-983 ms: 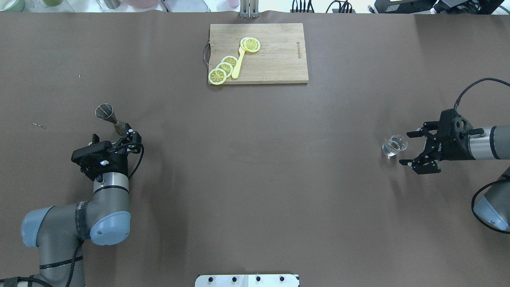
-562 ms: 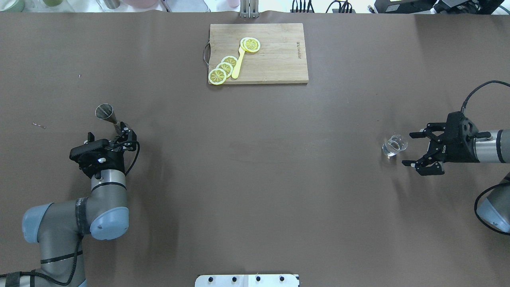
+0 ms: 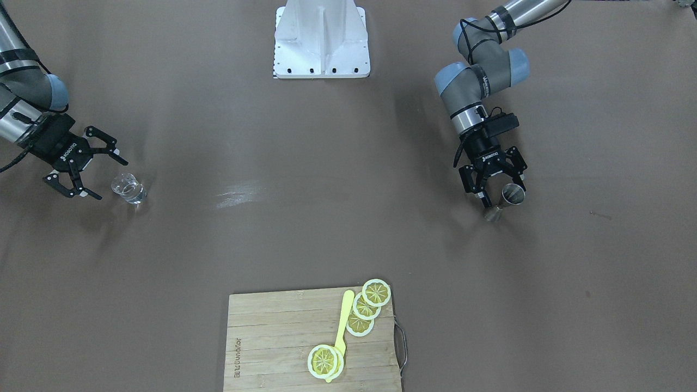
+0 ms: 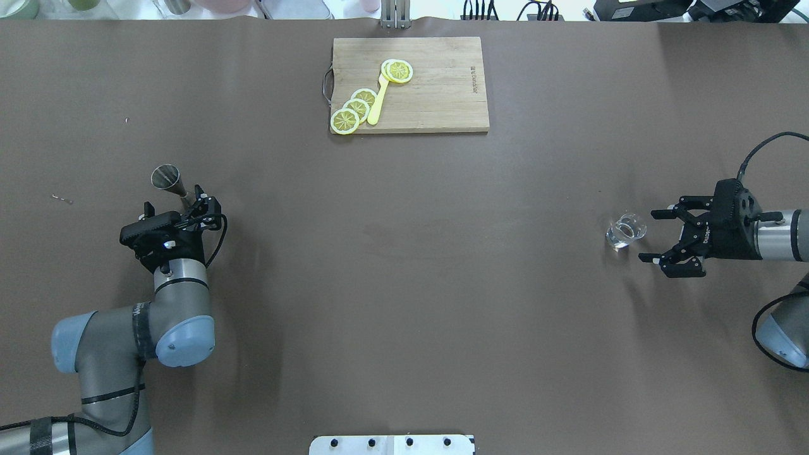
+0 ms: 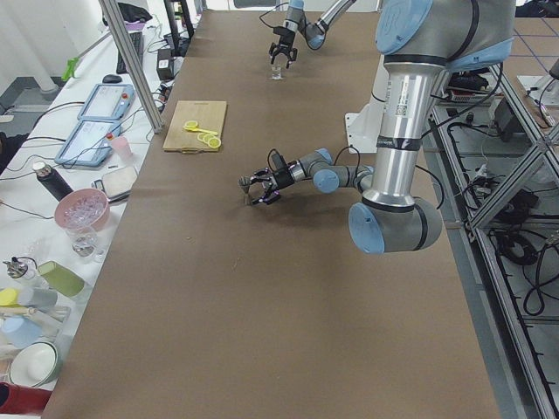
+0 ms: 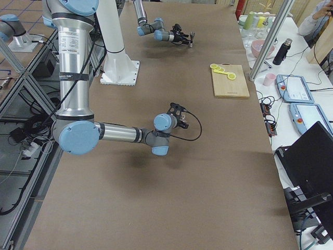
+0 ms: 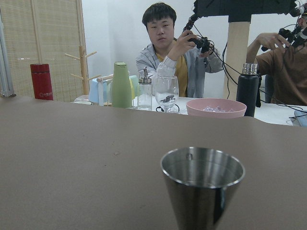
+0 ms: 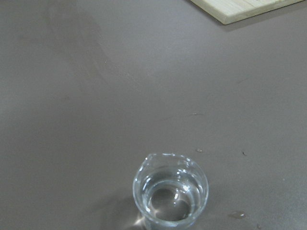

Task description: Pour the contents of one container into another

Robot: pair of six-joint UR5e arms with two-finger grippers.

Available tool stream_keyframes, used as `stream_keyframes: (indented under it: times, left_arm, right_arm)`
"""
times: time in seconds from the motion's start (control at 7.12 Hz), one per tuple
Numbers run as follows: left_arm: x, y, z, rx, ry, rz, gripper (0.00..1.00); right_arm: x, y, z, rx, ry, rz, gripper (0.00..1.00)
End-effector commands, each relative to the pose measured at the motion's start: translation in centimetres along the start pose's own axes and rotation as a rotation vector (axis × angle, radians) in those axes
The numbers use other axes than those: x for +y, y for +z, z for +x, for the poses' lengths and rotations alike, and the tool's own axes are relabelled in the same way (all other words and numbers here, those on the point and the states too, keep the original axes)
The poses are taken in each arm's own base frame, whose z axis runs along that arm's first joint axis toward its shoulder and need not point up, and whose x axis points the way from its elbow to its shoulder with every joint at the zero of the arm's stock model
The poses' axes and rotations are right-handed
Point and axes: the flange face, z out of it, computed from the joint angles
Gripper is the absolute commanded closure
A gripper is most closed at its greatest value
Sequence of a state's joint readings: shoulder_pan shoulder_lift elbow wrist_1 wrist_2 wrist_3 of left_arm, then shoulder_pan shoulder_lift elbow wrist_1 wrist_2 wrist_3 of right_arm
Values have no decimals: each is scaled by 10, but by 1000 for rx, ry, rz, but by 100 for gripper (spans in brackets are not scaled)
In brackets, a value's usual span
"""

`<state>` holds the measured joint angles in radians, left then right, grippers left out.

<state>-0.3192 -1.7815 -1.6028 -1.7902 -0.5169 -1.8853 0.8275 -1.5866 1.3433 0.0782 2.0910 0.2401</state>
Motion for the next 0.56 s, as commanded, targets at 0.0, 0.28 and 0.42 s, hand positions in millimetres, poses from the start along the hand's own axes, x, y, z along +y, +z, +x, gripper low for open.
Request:
stream_keyframes:
  times: [0.0, 0.28, 0.42]
  left_arm:
    - [-1, 7, 7, -1, -2, 28, 3]
    - [-3, 9, 8, -2, -4, 37, 9]
    - [-3, 9, 8, -1, -6, 36, 11]
  right_arm:
    - [-1, 3, 2, 7, 40, 47, 0]
    - [-2, 11, 3, 4, 51, 68, 0]
    - [-5, 14, 4, 3, 47, 75, 0]
